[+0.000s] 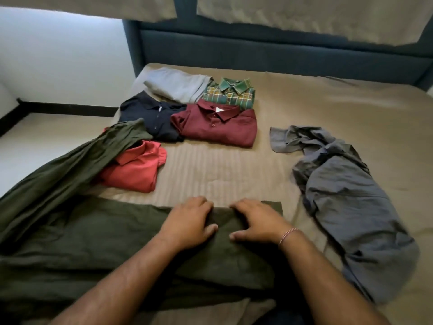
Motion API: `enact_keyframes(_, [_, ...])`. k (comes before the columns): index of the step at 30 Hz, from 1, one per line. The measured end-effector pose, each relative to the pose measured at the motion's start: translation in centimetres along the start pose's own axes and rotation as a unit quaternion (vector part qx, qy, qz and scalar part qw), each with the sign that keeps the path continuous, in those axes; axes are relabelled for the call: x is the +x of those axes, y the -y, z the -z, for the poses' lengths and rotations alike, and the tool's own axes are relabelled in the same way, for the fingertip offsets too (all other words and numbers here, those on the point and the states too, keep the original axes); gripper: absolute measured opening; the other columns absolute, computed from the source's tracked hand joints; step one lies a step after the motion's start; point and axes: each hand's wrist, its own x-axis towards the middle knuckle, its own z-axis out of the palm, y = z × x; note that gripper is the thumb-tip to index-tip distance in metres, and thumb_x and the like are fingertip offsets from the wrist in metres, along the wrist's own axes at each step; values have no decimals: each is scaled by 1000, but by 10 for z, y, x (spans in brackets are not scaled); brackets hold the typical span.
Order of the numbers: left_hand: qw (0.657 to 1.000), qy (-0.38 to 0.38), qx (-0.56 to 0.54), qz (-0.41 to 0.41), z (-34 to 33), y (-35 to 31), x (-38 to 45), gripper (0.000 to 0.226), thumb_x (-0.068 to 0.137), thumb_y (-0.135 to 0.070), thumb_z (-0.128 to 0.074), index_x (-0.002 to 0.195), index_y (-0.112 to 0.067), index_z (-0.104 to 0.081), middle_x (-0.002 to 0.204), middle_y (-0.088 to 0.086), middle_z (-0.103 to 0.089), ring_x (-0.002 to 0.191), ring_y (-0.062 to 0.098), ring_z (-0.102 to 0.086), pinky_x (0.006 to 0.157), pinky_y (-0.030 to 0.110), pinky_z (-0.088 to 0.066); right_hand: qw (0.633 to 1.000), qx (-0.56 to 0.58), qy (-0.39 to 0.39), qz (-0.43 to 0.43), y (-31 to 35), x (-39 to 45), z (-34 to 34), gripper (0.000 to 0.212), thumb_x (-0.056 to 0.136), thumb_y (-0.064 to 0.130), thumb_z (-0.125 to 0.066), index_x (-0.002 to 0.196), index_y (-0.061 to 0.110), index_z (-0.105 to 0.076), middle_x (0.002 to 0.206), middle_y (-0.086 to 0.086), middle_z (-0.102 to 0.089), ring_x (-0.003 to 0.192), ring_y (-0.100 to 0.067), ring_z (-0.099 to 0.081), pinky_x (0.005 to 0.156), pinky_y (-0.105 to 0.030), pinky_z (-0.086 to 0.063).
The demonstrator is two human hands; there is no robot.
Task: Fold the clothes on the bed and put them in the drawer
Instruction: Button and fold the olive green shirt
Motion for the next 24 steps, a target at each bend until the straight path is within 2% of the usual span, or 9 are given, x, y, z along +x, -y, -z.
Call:
enact_keyframes(3, [997, 54, 4, 50, 23, 36, -3, 55, 84, -68, -64, 123, -30, -60, 118, -2, -68, 110, 24, -65, 90, 38, -54, 985, -52, 40, -157, -25, -12, 29, 77, 59, 78, -76, 118, 33, -59, 120, 5, -67, 113, -22, -64, 94, -40, -53])
enact_keyframes(6, [981, 178, 30, 64, 52, 63, 0, 45, 82, -61, -75, 105, -24, -66, 105, -2, -71, 95, 23, -66, 77, 32, -51, 952, 183, 106, -222, -51, -37, 30, 50, 67, 49, -93, 103, 20, -74, 106, -1, -78, 97, -20, -73, 90, -37, -60])
enact_keyframes(8, [976, 207, 41, 45, 58, 72, 3, 30, 87, -51, -76, 92, -22, -65, 97, -1, -71, 87, 22, -63, 75, 33, -50, 918, 311, 85, -230, -50, -48, 21, 30, 75, 27, -92, 99, 12, -80, 98, -6, -80, 95, -25, -76, 93, -41, -61])
enact_keyframes(11, [985, 164, 50, 24, 50, 75, 6, 27, 94, -44, -70, 82, -23, -59, 84, -4, -62, 83, 23, -61, 72, 33, -49, 846, 475, -20, -244, -47, -46, 5, 22, 85, 3, -80, 107, 7, -78, 103, -14, -79, 103, -35, -74, 101, -48, -56])
enact_keyframes(13, [992, 117, 38, 22, 41, 73, 5, 24, 95, -45, -67, 86, -25, -57, 86, -5, -61, 87, 24, -63, 71, 34, -47, 791, 546, -76, -267, -52, -40, 0, 32, 85, 3, -78, 116, 3, -74, 107, -19, -78, 104, -40, -73, 101, -54, -55])
enact_keyframes(15, [997, 70, 11, 27, 31, 68, 5, 20, 96, -46, -64, 89, -31, -54, 90, -5, -62, 94, 26, -65, 71, 33, -44, 767, 561, -115, -289, -61, -38, -2, 30, 87, 4, -77, 117, 1, -71, 107, -21, -76, 104, -41, -72, 101, -57, -55])
enact_keyframes(17, [999, 23, -14, 30, 24, 56, 8, 20, 97, -47, -62, 90, -31, -52, 98, 0, -67, 97, 28, -66, 71, 34, -44, 769, 550, -153, -288, -74, -38, 0, 14, 93, -2, -70, 105, 4, -73, 104, -23, -74, 104, -40, -70, 100, -55, -55])
enact_keyframes(19, [998, -25, -44, 31, 19, 39, 18, 21, 97, -47, -61, 91, -30, -52, 102, 3, -70, 97, 30, -66, 73, 37, -48, 791, 506, -194, -282, -93, -38, 10, 14, 93, -4, -69, 97, 9, -74, 101, -20, -73, 106, -41, -69, 101, -54, -54])
enact_keyframes(24, [992, -100, -74, 4, 9, -28, 64, 17, 97, -43, -60, 99, -26, -60, 101, 3, -72, 96, 30, -68, 78, 39, -48, 875, 254, -199, -360, -144, -48, 42, 21, 96, 14, -71, 115, 7, -75, 113, -21, -73, 104, -42, -65, 97, -50, -53])
